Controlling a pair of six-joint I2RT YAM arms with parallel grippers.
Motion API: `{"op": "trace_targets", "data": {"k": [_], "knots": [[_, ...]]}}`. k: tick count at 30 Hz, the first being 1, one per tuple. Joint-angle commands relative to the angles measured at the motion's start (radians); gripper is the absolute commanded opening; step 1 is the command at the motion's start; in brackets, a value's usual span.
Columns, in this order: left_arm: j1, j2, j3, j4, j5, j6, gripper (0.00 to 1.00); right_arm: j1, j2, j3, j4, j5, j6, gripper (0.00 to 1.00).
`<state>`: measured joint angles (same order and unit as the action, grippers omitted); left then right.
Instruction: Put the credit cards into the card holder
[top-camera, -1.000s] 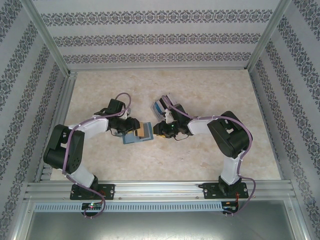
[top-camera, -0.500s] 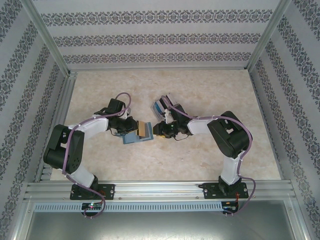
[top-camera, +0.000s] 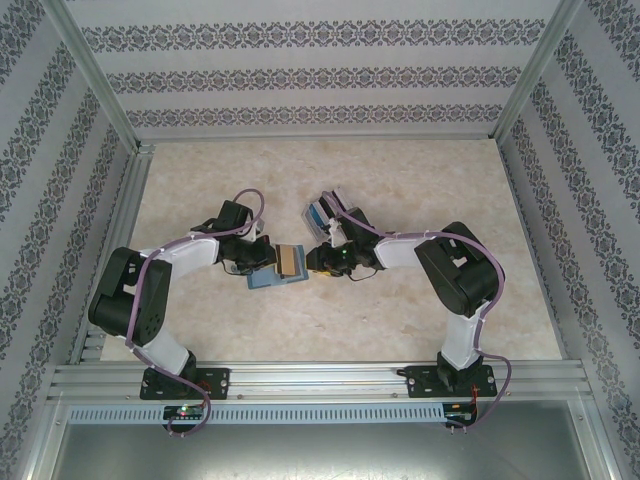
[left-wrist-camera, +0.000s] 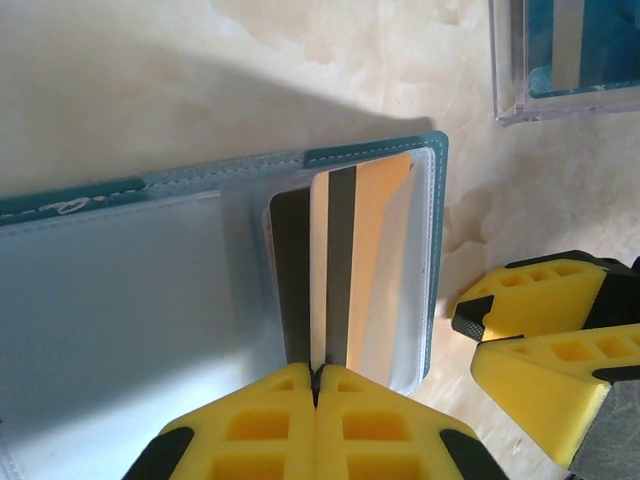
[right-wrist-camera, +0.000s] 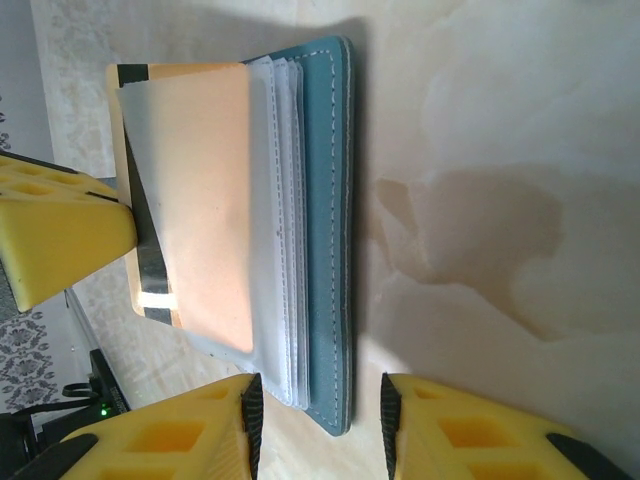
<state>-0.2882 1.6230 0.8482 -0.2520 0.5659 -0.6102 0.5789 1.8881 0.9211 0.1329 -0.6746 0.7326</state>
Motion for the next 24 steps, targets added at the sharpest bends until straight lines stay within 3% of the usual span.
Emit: {"op": "trace_targets", "data": {"k": [1, 24], "knots": [[-0.010, -0.015, -0.025, -0.044, -0.030, 0.001, 0.04, 0.011, 0.012, 0.019, -0.026, -0.009, -0.019, 0.39], [-0.041, 0.056, -0.041, 0.078, 0.038, -0.082, 0.00, 0.013, 0.017, 0.016, -0.029, -0.010, -0.023, 0.39]]}}
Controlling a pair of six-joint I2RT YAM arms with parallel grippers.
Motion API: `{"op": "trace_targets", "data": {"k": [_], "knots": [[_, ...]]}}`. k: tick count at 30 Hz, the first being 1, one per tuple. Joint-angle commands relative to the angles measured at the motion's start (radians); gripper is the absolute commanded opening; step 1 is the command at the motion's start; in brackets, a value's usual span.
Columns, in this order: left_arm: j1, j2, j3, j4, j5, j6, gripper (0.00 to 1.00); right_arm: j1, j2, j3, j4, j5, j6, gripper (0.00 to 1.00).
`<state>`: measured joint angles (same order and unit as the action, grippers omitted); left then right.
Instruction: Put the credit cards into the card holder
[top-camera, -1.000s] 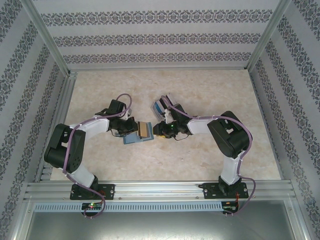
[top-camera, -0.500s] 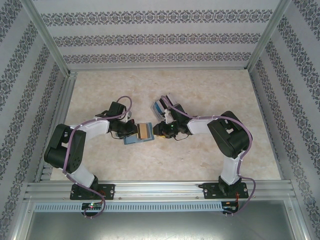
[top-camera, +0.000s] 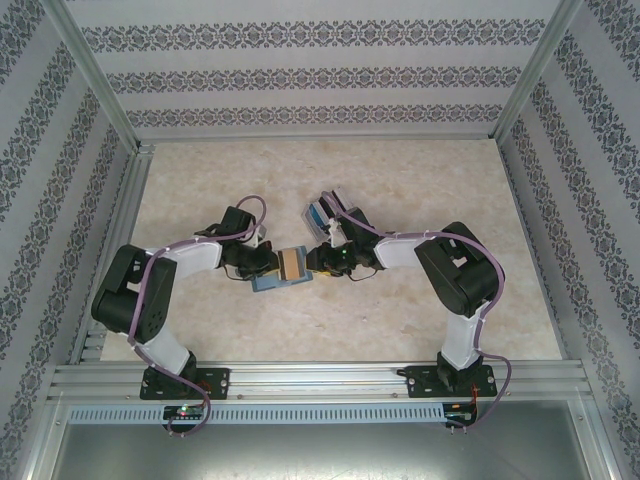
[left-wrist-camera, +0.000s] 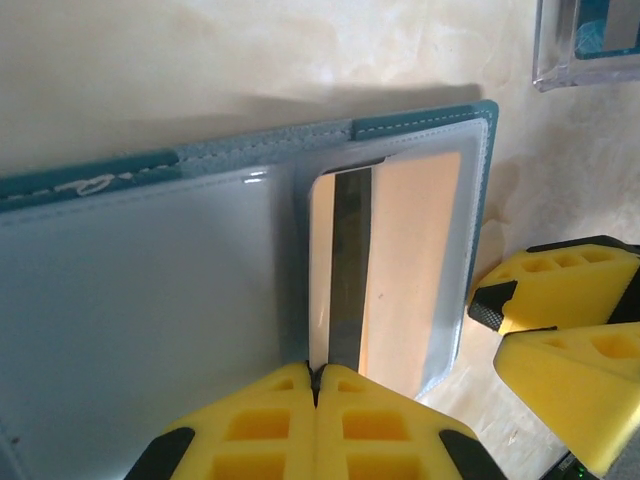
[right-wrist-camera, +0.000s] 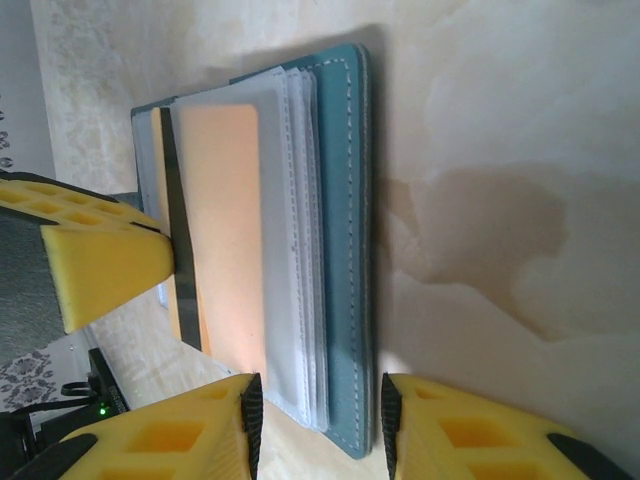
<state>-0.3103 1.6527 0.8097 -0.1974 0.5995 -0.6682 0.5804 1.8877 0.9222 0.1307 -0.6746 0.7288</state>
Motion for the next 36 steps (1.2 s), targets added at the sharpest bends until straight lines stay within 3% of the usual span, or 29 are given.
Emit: {"op": "trace_targets", "data": {"k": [1, 12, 17, 25, 36], "knots": [[-0.022, 0.032, 0.000, 0.028, 0.005, -0.028, 0.01, 0.011, 0.017, 0.013, -0.025, -0.010, -0.018, 0.40], [-0.070, 0.093, 0.045, 0.066, 0.003, -0.061, 0.06, 0.011, 0.018, 0.015, -0.025, -0.011, -0.018, 0.39], [-0.075, 0.093, 0.051, 0.047, -0.003, -0.054, 0.16, 0.011, 0.013, 0.012, -0.029, -0.010, -0.020, 0.40], [-0.074, 0.025, 0.077, -0.081, -0.089, -0.003, 0.34, 0.011, 0.007, 0.009, -0.037, -0.008, -0.025, 0.40], [-0.073, -0.032, 0.162, -0.220, -0.142, 0.052, 0.40, 0.002, -0.031, 0.015, -0.102, 0.016, -0.064, 0.40]]}}
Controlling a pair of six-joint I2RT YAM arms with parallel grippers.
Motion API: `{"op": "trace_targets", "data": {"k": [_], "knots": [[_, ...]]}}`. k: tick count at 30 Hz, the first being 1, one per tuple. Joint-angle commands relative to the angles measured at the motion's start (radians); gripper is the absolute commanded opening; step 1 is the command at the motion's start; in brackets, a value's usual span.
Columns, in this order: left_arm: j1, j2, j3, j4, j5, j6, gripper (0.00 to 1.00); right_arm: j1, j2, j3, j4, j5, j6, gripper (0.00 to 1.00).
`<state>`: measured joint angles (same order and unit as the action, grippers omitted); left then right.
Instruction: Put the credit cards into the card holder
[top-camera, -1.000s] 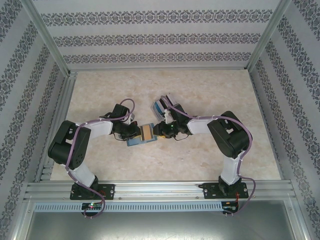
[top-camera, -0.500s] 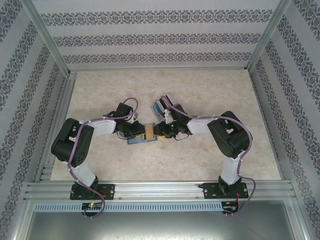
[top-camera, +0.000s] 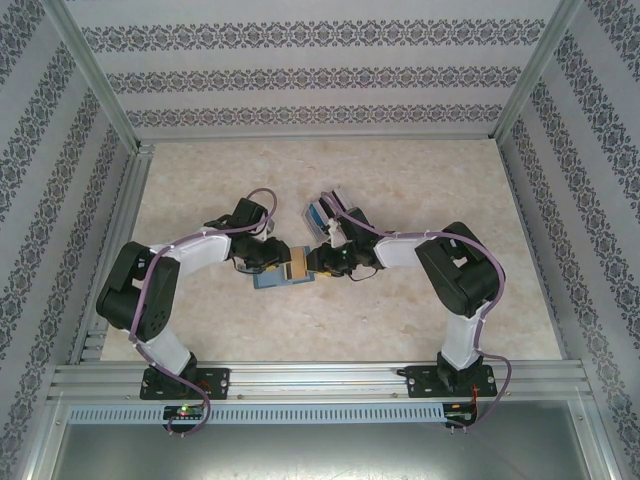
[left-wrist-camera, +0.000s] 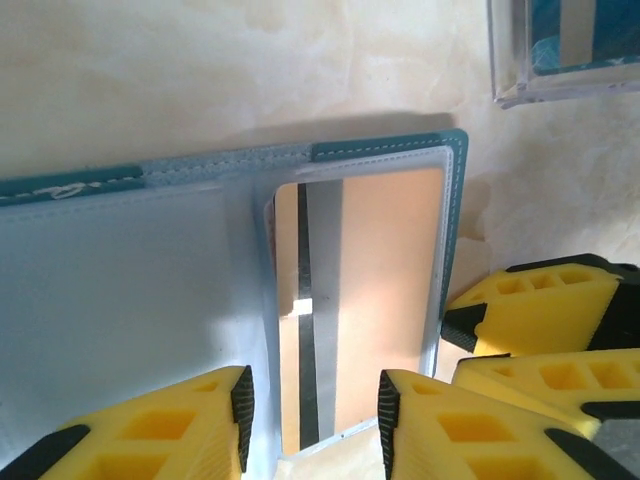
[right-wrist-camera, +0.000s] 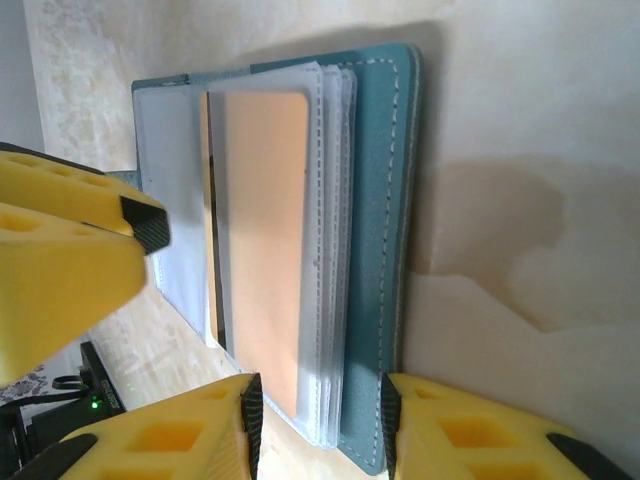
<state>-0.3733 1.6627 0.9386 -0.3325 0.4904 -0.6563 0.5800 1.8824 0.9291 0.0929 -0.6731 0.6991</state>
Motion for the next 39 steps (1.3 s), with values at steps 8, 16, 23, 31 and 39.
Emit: {"op": "trace_targets", "data": {"k": [8, 16, 23, 31, 39], "knots": [[-0.001, -0.083, 0.027, -0.094, -0.056, 0.036, 0.40, -0.007, -0.086, 0.026, -0.123, 0.035, -0.065, 0.40], [-0.002, -0.067, -0.019, 0.013, 0.019, -0.020, 0.27, -0.007, -0.102, 0.055, -0.160, 0.050, -0.081, 0.38], [-0.004, -0.025, -0.029, 0.011, 0.022, -0.009, 0.25, 0.007, -0.060, 0.061, -0.151, 0.050, -0.076, 0.38], [-0.012, 0.026, -0.030, 0.041, 0.034, -0.017, 0.24, 0.016, -0.031, 0.077, -0.157, 0.046, -0.081, 0.38], [-0.031, 0.071, -0.020, 0.068, 0.047, -0.028, 0.23, 0.016, -0.016, 0.077, -0.159, 0.047, -0.084, 0.38]]}}
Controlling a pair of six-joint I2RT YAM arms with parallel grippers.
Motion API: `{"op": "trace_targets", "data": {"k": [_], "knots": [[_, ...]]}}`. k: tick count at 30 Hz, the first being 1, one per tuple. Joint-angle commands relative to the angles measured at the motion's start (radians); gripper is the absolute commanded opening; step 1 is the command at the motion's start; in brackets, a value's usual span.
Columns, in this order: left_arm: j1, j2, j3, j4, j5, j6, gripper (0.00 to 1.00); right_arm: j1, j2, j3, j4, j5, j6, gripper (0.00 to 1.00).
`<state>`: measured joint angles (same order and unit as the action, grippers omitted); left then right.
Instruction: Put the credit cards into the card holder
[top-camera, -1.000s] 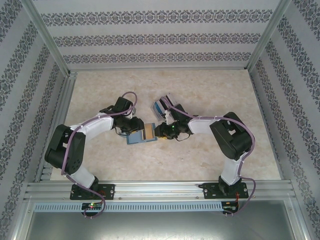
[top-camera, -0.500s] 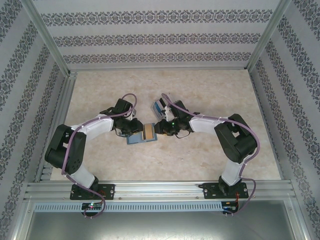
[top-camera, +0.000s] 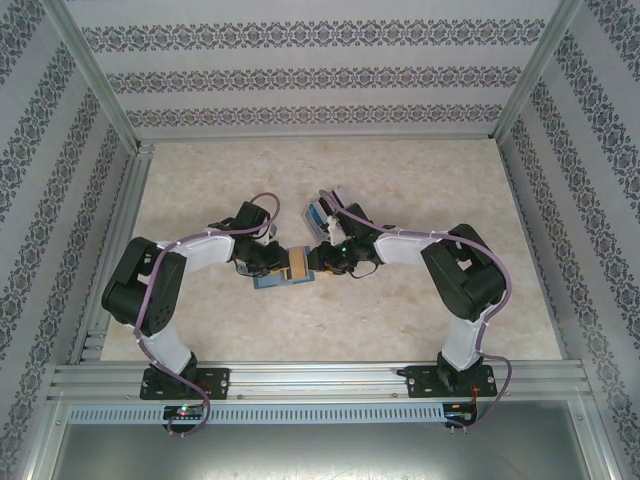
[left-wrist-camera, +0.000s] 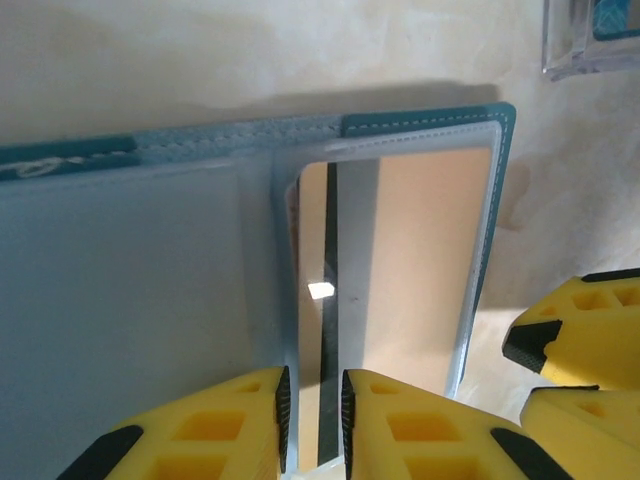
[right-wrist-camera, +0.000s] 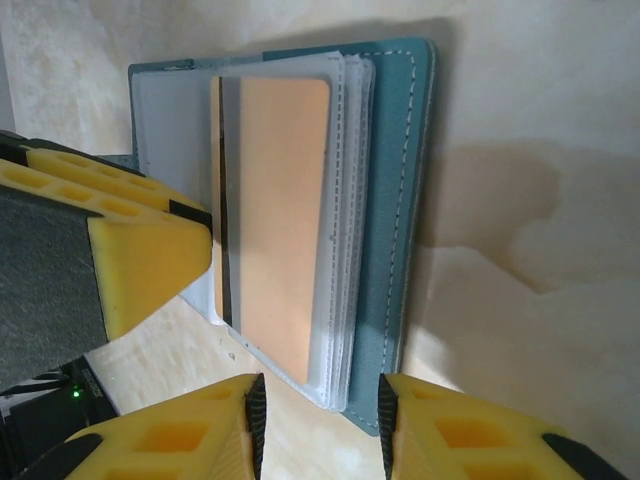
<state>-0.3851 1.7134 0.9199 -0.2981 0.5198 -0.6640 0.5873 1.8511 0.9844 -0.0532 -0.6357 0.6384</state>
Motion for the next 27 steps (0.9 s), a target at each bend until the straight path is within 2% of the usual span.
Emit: {"op": "trace_targets", "data": {"k": [1, 27], "knots": [[-0.024, 0.024, 0.001, 0.039, 0.020, -0.025, 0.23, 0.008, 0.016, 0.020, -0.011, 0.010, -0.023, 0.38], [-0.075, 0.064, 0.027, 0.113, 0.059, -0.090, 0.20, 0.022, 0.042, 0.022, 0.004, 0.005, -0.011, 0.37]]}}
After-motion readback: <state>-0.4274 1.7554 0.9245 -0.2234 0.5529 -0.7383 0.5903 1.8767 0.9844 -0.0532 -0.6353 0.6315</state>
